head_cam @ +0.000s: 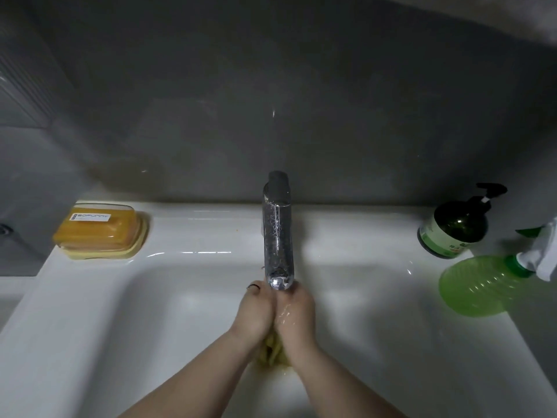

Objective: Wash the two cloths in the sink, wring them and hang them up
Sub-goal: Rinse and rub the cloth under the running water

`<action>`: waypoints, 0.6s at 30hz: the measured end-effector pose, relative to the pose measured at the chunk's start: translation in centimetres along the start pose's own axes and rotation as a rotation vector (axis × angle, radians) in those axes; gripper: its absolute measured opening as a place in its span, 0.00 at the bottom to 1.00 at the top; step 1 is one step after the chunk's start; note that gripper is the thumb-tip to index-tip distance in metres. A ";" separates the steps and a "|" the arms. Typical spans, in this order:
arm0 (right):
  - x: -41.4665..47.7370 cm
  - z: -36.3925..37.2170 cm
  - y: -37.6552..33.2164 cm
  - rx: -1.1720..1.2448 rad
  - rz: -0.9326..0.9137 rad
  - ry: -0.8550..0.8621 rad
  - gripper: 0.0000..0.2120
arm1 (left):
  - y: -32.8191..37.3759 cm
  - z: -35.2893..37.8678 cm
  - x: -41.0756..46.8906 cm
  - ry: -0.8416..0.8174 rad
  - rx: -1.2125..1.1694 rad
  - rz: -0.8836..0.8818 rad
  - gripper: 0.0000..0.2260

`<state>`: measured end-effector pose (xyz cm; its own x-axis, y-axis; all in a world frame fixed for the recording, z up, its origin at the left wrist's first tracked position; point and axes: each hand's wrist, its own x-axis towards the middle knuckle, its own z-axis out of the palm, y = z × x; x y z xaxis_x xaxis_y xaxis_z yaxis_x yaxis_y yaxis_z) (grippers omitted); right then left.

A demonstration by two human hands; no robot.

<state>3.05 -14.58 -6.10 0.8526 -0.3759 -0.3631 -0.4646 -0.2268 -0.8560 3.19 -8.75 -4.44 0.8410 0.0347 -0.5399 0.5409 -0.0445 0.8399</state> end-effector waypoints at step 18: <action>-0.4 0.0 0.0 0.153 -0.082 0.135 0.12 | -0.1 -0.4 -0.9 -0.135 -0.267 -0.153 0.14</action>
<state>2.68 -14.49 -5.98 0.8413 -0.4813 -0.2460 -0.3445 -0.1268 -0.9302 2.40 -8.42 -4.01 0.7529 -0.1124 -0.6485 0.6556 0.2143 0.7241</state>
